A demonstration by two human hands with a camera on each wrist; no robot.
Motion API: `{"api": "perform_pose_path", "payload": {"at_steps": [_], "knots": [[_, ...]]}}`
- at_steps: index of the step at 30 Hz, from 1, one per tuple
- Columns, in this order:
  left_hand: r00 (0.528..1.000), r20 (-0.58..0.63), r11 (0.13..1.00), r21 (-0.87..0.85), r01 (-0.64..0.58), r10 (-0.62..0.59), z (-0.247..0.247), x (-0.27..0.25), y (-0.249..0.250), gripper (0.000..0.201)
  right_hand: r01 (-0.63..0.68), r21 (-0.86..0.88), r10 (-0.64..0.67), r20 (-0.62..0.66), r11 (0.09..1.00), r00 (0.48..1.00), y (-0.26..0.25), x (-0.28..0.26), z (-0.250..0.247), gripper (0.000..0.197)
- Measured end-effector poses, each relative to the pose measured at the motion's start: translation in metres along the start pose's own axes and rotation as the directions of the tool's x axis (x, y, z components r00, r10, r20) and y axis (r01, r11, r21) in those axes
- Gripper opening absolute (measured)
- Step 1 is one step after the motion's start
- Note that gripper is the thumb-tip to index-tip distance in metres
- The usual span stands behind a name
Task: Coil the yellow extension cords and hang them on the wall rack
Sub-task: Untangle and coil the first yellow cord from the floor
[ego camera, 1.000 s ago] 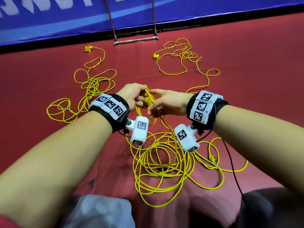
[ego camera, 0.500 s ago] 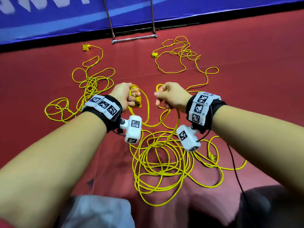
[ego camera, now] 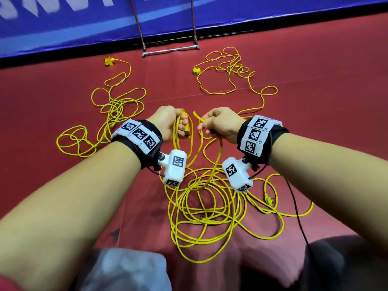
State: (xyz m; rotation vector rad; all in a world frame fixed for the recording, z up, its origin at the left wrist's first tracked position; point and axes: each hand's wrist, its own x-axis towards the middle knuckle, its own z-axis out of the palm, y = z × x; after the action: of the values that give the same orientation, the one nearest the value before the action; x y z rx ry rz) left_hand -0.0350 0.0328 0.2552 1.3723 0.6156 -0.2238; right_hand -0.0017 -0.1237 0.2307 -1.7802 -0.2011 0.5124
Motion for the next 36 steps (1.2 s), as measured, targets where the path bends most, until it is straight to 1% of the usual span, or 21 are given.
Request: {"api": "perform_pose_path", "payload": {"at_steps": [2, 5, 8, 11, 14, 17, 19, 21, 24, 27, 29, 32, 34, 36], "knots": [[1.000, 0.003, 1.000, -0.017, 0.005, -0.005, -0.001, 0.001, -0.001, 0.039, -0.021, 0.042, 0.021, -0.004, 0.999, 1.000, 0.001, 0.000, 0.001, 0.016], [1.000, 0.008, 1.000, -0.008, -0.015, 0.015, -0.002, 0.002, -0.001, 0.036, -0.053, 0.069, 0.053, 0.005, 0.996, 0.999, 0.000, -0.004, 0.003, 0.018], [0.999, 0.012, 0.999, 0.011, -0.043, 0.043, 0.001, 0.002, -0.001, 0.037, -0.049, 0.096, 0.050, -0.006, 0.994, 0.999, -0.005, -0.004, 0.007, 0.022], [0.997, 0.033, 0.997, 0.044, -0.064, 0.062, 0.005, 0.002, -0.001, 0.039, -0.041, 0.190, 0.041, 0.004, 0.981, 0.999, -0.009, -0.002, 0.011, 0.028], [0.994, 0.033, 0.993, 0.052, -0.101, 0.100, 0.005, 0.004, -0.004, 0.035, -0.061, 0.262, 0.058, 0.021, 0.963, 0.998, -0.010, -0.003, 0.010, 0.033], [0.991, 0.019, 0.990, 0.039, -0.135, 0.135, 0.004, 0.006, -0.006, 0.033, -0.087, 0.265, 0.077, 0.047, 0.960, 0.996, -0.011, -0.006, 0.009, 0.038], [0.989, 0.002, 0.989, 0.039, -0.146, 0.146, 0.004, 0.007, -0.007, 0.030, -0.088, 0.297, 0.067, 0.080, 0.951, 0.995, -0.012, -0.007, 0.009, 0.041], [0.989, 0.006, 0.988, 0.027, -0.149, 0.149, 0.005, 0.007, -0.007, 0.026, -0.081, 0.319, 0.046, 0.117, 0.944, 0.992, -0.015, -0.010, 0.011, 0.039], [0.990, 0.009, 0.989, 0.023, -0.144, 0.144, 0.004, 0.008, -0.008, 0.024, -0.053, 0.310, 0.013, 0.131, 0.949, 0.991, -0.018, -0.013, 0.015, 0.030], [0.989, -0.016, 0.988, 0.042, -0.147, 0.148, 0.003, 0.008, -0.008, 0.030, -0.053, 0.302, 0.004, 0.162, 0.952, 0.987, -0.018, -0.013, 0.014, 0.013], [0.986, -0.060, 0.988, -0.001, -0.155, 0.155, 0.002, 0.009, -0.005, 0.030, -0.062, 0.239, 0.004, 0.232, 0.969, 0.973, -0.016, -0.013, 0.013, 0.011], [0.977, -0.139, 0.980, -0.098, -0.174, 0.160, -0.003, 0.012, -0.001, 0.028, -0.093, 0.139, 0.041, 0.339, 0.986, 0.940, -0.012, -0.017, 0.013, 0.013], [0.969, -0.185, 0.975, -0.123, -0.188, 0.163, -0.006, 0.015, 0.000, 0.027, -0.077, 0.096, 0.038, 0.356, 0.992, 0.934, -0.008, -0.019, 0.014, 0.012], [0.964, -0.207, 0.975, -0.114, -0.191, 0.165, -0.008, 0.016, -0.001, 0.026, -0.029, 0.083, -0.002, 0.353, 0.996, 0.936, -0.008, -0.020, 0.016, 0.007]]}}
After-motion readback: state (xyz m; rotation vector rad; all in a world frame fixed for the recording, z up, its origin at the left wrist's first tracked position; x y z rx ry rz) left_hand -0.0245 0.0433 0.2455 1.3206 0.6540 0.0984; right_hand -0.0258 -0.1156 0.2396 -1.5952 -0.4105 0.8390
